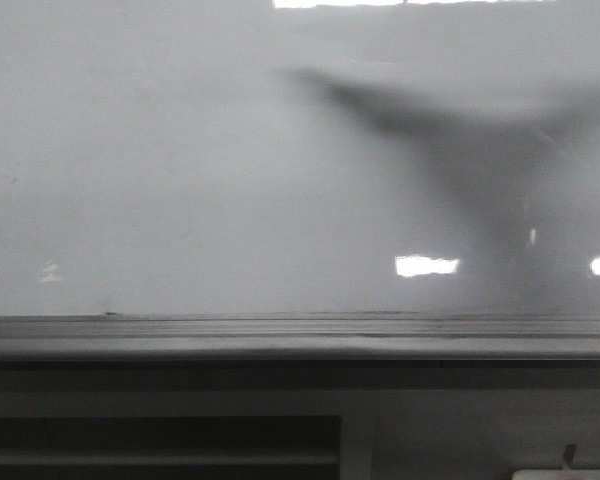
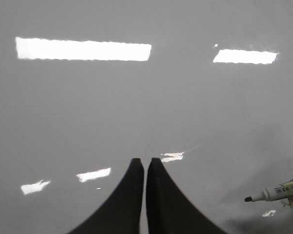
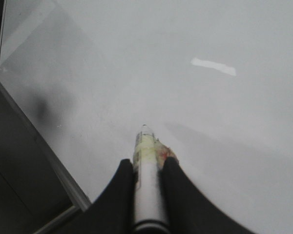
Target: Write number 2 on whiteboard
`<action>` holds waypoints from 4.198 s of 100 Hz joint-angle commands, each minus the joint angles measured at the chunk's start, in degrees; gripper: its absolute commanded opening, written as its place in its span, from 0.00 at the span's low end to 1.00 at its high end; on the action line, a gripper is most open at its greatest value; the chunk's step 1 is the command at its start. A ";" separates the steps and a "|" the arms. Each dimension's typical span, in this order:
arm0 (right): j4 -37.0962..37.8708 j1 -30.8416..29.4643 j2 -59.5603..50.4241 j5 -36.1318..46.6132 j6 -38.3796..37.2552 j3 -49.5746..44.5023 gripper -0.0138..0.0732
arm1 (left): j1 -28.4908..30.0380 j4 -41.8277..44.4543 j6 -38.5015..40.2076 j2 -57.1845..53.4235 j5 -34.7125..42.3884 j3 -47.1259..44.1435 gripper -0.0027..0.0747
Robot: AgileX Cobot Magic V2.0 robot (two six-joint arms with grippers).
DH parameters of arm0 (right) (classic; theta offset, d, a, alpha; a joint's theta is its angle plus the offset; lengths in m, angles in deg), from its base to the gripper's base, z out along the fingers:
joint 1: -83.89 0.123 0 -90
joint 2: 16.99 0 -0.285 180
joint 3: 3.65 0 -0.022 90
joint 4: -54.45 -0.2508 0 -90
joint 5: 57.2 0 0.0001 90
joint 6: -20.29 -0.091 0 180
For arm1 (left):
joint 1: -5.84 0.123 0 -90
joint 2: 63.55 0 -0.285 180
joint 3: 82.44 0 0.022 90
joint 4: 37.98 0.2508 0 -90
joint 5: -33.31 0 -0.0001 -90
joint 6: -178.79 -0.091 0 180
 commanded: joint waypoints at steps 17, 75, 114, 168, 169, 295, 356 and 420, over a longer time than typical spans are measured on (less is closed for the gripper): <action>-3.47 8.12 4.82 8.32 6.55 4.38 0.11 | -0.30 0.11 0.48 0.09 2.99 1.59 0.01; -3.83 12.03 5.76 27.27 7.22 4.50 0.11 | -0.30 0.11 0.48 0.09 2.99 1.59 0.01; -9.53 12.03 -3.72 32.04 7.22 -5.96 0.11 | -0.30 0.49 0.48 0.09 2.99 1.59 0.01; -11.04 12.80 4.52 20.59 7.12 -9.24 0.11 | -0.30 0.49 0.48 0.09 2.87 1.59 0.01; -11.04 12.91 4.36 20.90 7.12 -9.24 0.11 | -0.30 0.49 0.48 0.09 2.87 1.59 0.01; 12.60 13.03 5.17 -4.46 -21.50 6.96 0.11 | -0.41 0.36 -4.65 16.11 -32.82 17.99 0.29; 18.45 13.03 9.89 -13.48 -24.04 14.36 0.11 | -1.04 -6.40 -23.69 24.65 -44.49 19.47 0.44; 16.26 13.03 9.89 -17.73 -24.04 14.36 0.11 | -1.04 -2.74 -23.69 26.01 -48.49 19.47 0.32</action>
